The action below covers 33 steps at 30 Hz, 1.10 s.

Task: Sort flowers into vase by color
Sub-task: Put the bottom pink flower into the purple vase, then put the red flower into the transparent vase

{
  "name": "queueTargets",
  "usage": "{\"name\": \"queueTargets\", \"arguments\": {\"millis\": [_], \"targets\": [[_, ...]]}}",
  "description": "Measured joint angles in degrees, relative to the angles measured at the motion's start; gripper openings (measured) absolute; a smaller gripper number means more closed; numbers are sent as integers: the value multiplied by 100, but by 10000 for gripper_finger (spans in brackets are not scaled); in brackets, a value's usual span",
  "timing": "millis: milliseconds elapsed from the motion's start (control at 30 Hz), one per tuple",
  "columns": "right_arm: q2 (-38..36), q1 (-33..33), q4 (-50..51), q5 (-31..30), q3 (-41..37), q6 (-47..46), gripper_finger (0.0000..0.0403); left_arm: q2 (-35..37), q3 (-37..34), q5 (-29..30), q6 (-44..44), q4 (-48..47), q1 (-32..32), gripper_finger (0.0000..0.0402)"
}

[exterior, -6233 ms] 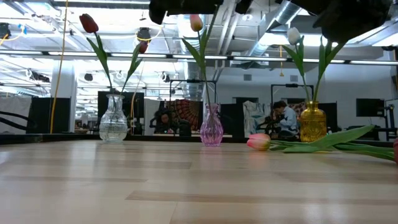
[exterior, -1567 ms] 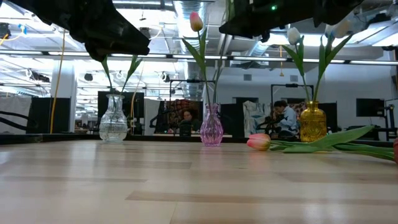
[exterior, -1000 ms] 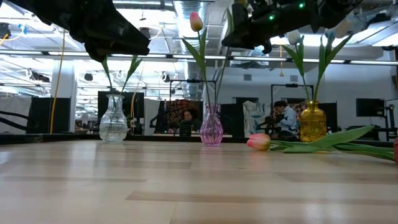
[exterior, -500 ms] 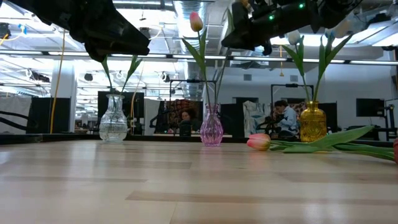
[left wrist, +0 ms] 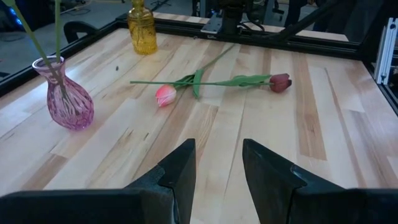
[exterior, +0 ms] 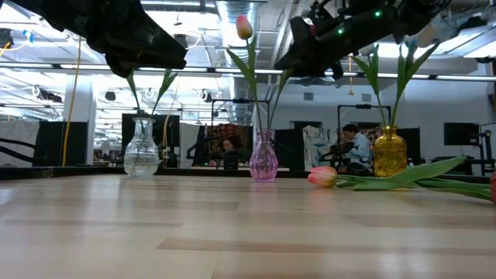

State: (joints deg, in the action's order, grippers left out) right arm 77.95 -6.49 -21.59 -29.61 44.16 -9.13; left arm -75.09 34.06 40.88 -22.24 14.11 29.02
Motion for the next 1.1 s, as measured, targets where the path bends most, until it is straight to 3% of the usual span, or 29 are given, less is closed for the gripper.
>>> {"name": "queueTargets", "arguments": {"millis": [167, 667, 833, 1100], "targets": [[-81, 7, 340, 1, 46, -6, 243, 0, 0, 0, -8, -2, 0, 119], [-660, 459, 4119, 2, 1110, -67, 245, -2, 0, -93, -5, -11, 0, 119], [-798, 803, 4900, 194, 1211, -666, 245, -2, 0, -293, -7, -11, 0, 119], [-789, 1433, 6168, 1271, 1248, -2265, 245, -2, 0, -309, -7, -11, 0, 119]]}}
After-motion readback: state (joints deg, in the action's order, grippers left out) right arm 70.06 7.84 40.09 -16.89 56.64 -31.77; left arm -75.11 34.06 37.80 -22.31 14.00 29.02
